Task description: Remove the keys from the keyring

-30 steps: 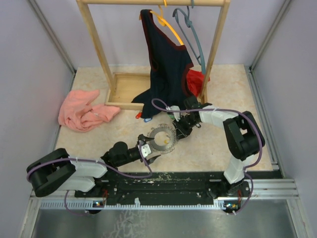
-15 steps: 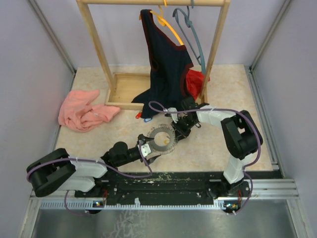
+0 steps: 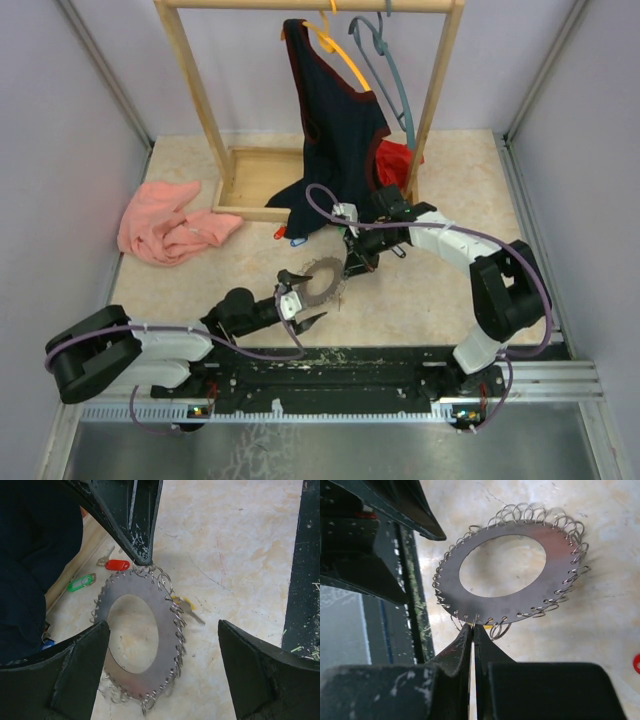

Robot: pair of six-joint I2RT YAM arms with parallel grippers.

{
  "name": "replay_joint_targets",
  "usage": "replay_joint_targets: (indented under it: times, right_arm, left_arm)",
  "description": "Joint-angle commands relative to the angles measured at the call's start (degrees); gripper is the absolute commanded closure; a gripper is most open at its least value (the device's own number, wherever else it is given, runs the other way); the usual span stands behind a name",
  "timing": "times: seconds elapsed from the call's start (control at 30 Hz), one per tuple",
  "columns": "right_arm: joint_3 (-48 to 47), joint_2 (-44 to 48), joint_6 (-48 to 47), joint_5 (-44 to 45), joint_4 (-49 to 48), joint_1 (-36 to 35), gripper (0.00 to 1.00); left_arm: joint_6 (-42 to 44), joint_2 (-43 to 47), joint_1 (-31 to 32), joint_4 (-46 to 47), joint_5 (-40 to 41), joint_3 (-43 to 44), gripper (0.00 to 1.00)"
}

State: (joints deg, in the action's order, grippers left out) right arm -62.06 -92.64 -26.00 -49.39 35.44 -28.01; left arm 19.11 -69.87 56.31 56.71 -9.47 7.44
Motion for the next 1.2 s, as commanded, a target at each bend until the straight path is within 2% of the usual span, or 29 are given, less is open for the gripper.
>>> replay_joint_targets:
  times: [0.0,0.3,0.57,0.77,1.17]
  right_arm:
    - [-0.81,2.3,5.13,-9.61,-4.44,-0.64,1.0]
    - [2.88,3.58,14.3,-12.08,-14.5,-0.77,1.0]
    - [4.36,3.78,18.31,-11.15,-18.77,-1.11,1.0]
    - [5.19,4.13,21.11,-10.9,-21.35,-1.38,1.0]
    - [5.6,4.4,25.13,-11.12,-23.71,-1.43,1.0]
  left_arm:
    - [0.74,1.9,1.81,2.26,4.29,-0.21,0.06]
    - [3.98,-3.38,4.46,0.56,10.29,3.49,0.06]
    - [-2.46,-6.39,5.19,1.65,10.63,5.47,0.13]
    - [-7.82,-8.41,6.29,3.39,15.29,5.15,0.13]
    - [-8.08,-10.25,10.25,-1.76,27.3,6.33,0.15]
